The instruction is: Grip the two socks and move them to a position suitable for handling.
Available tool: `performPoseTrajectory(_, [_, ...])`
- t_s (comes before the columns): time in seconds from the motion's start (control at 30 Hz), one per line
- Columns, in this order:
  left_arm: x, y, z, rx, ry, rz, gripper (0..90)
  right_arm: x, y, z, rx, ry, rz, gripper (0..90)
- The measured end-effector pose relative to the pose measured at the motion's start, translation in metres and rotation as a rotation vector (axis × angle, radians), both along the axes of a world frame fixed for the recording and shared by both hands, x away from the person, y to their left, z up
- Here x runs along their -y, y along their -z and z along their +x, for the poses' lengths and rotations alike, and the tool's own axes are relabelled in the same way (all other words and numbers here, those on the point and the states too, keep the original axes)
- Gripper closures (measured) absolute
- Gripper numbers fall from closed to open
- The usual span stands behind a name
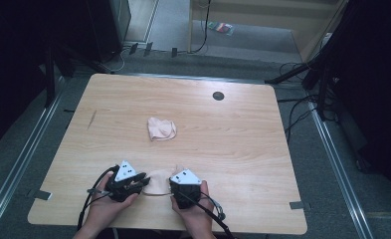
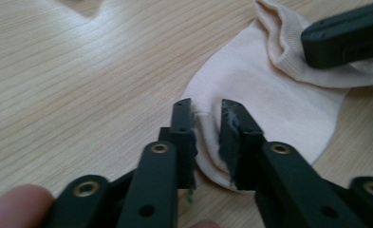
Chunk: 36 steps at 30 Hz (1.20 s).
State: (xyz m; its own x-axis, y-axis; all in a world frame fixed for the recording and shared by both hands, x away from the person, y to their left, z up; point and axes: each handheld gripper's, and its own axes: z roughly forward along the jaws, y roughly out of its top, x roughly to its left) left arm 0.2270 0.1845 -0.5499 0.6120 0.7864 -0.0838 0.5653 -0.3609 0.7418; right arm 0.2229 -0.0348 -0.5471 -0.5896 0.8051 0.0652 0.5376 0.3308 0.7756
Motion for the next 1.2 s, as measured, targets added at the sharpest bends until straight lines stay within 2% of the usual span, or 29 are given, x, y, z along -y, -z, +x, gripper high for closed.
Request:
performPoseTrajectory(0.03, [-0.001, 0.000, 0.001, 0.000, -0.001, -0.004, 81.2, 0.010, -0.005, 0.001, 0.000, 0.025, 0.041, 90.0])
performPoseTrajectory(0.17, [-0.004, 0.000, 0.002, -0.007, -0.002, -0.012, 83.1, 0.038, -0.017, -0.001, 0.026, 0.099, 0.080, 90.0])
performPoseTrajectory(0.23, [-0.004, 0.001, 0.002, -0.007, -0.001, -0.015, 82.6, 0.043, -0.020, -0.001, 0.032, 0.110, 0.088, 90.0])
performPoseTrajectory(0.27, [-0.004, 0.001, 0.002, -0.006, 0.001, -0.015, 82.1, 0.047, -0.023, -0.001, 0.025, 0.114, 0.111, 87.2])
performPoseTrajectory(0.3, [-0.004, 0.001, 0.003, -0.010, 0.002, -0.022, 81.3, 0.041, -0.023, -0.001, -0.005, 0.063, 0.148, 78.5])
performPoseTrajectory(0.33, [-0.004, 0.001, 0.003, -0.010, 0.002, -0.022, 80.9, 0.041, -0.023, -0.001, -0.005, 0.063, 0.148, 78.5])
performPoseTrajectory(0.37, [-0.004, 0.001, 0.003, -0.010, 0.001, -0.024, 80.2, 0.025, -0.018, -0.004, -0.016, -0.005, 0.143, 72.7])
performPoseTrajectory(0.4, [-0.003, 0.001, 0.002, -0.006, 0.001, -0.020, 79.3, 0.015, -0.015, -0.005, -0.016, -0.033, 0.123, 68.6])
performPoseTrajectory(0.47, [-0.001, 0.001, 0.001, 0.004, -0.001, -0.006, 78.9, -0.002, -0.008, -0.005, -0.015, -0.052, 0.063, 59.7])
performPoseTrajectory(0.5, [0.000, 0.001, 0.000, 0.010, -0.004, -0.002, 79.0, -0.007, -0.004, -0.002, -0.018, -0.050, 0.029, 58.9])
performPoseTrajectory(0.53, [0.000, 0.001, 0.000, 0.014, -0.003, 0.002, 79.1, -0.011, -0.001, 0.000, -0.016, -0.038, 0.009, 60.8])
performPoseTrajectory(0.63, [-0.001, 0.001, 0.000, 0.013, 0.001, -0.003, 81.0, -0.013, 0.004, 0.003, 0.049, -0.014, -0.068, 80.5])
performPoseTrajectory(0.67, [-0.002, 0.001, 0.000, 0.010, 0.003, -0.005, 81.8, -0.012, 0.003, 0.003, 0.047, -0.010, -0.076, 84.1])
performPoseTrajectory(0.73, [-0.002, 0.001, 0.000, 0.009, 0.004, -0.007, 83.0, -0.008, 0.002, 0.003, 0.046, -0.006, -0.068, 85.6])
performPoseTrajectory(0.8, [-0.002, 0.001, 0.001, 0.008, 0.005, -0.009, 83.3, 0.005, -0.002, 0.004, 0.031, 0.022, -0.010, 86.7])
performPoseTrajectory(0.83, [-0.003, 0.001, 0.001, 0.007, 0.006, -0.009, 83.7, 0.020, -0.006, 0.005, 0.010, 0.057, 0.043, 87.0])
performPoseTrajectory(0.97, [-0.004, 0.001, 0.001, 0.004, 0.004, -0.008, 84.7, 0.064, -0.017, 0.007, -0.022, 0.167, 0.134, 86.5])
performPoseTrajectory(1.03, [-0.004, 0.001, 0.001, 0.007, 0.005, -0.009, 84.8, 0.084, -0.019, 0.007, -0.064, 0.203, 0.189, 85.9])
performPoseTrajectory(1.07, [-0.004, 0.001, 0.001, 0.007, 0.006, -0.009, 84.8, 0.084, -0.019, 0.007, -0.064, 0.203, 0.189, 85.9])
performPoseTrajectory(1.1, [-0.004, 0.001, 0.001, 0.005, 0.001, -0.007, 84.8, 0.090, -0.018, 0.007, -0.089, 0.214, 0.194, 86.9])
performPoseTrajectory(1.13, [-0.005, 0.001, 0.002, -0.004, 0.002, -0.017, 81.7, 0.097, -0.014, 0.006, -0.106, 0.244, 0.145, 75.3])
performPoseTrajectory(1.17, [-0.007, 0.001, 0.002, -0.004, 0.005, -0.028, 77.1, 0.100, -0.013, 0.006, -0.109, 0.259, 0.149, 69.3])
performPoseTrajectory(1.2, [-0.007, 0.001, 0.002, -0.004, 0.005, -0.028, 72.1, 0.100, -0.013, 0.006, -0.109, 0.259, 0.149, 69.3])
